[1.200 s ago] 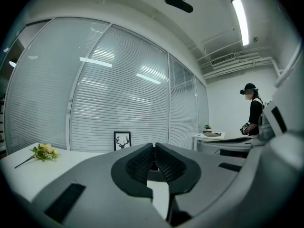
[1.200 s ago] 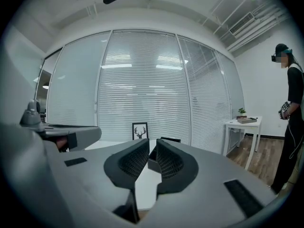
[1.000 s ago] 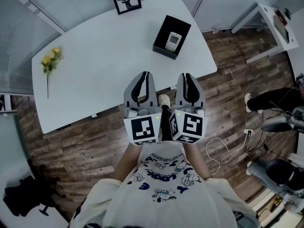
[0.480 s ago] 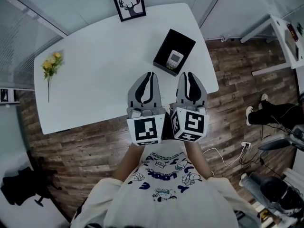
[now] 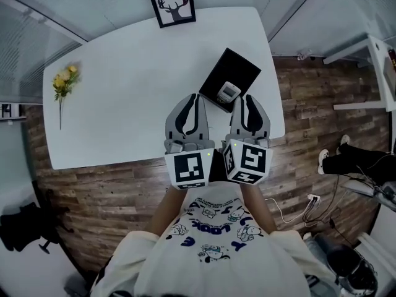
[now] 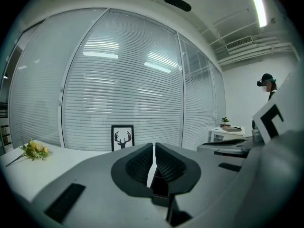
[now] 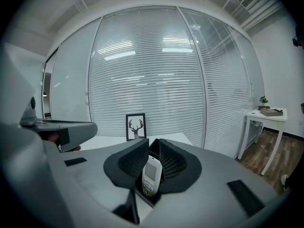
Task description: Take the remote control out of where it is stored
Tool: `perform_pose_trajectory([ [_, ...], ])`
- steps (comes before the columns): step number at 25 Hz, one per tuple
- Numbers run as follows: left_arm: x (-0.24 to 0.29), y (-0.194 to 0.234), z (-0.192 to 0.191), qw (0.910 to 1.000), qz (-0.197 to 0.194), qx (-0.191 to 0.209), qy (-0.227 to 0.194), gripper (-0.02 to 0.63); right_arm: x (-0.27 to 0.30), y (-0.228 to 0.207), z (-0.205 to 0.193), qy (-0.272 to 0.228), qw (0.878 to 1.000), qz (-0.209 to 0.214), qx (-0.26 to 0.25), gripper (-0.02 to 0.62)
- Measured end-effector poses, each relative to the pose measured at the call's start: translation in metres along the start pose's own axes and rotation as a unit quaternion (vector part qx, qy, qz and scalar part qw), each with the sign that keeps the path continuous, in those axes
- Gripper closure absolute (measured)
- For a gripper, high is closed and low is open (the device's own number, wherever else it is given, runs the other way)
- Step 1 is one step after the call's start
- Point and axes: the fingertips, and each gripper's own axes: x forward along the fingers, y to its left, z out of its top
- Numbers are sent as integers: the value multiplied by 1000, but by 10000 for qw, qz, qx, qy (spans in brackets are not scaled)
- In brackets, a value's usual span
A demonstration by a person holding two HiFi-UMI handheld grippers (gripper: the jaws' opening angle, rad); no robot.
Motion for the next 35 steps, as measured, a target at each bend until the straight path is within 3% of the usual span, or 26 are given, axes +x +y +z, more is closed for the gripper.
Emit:
perform_pose_trajectory([
  [13,49,0,-22,9993,139,-213,269,577,46,-10,-30,581,9973,432,-103,435],
  [35,78,13,-53,9970,360,-318,605,577,77,1,-60,943,9891,1116,-196,410],
])
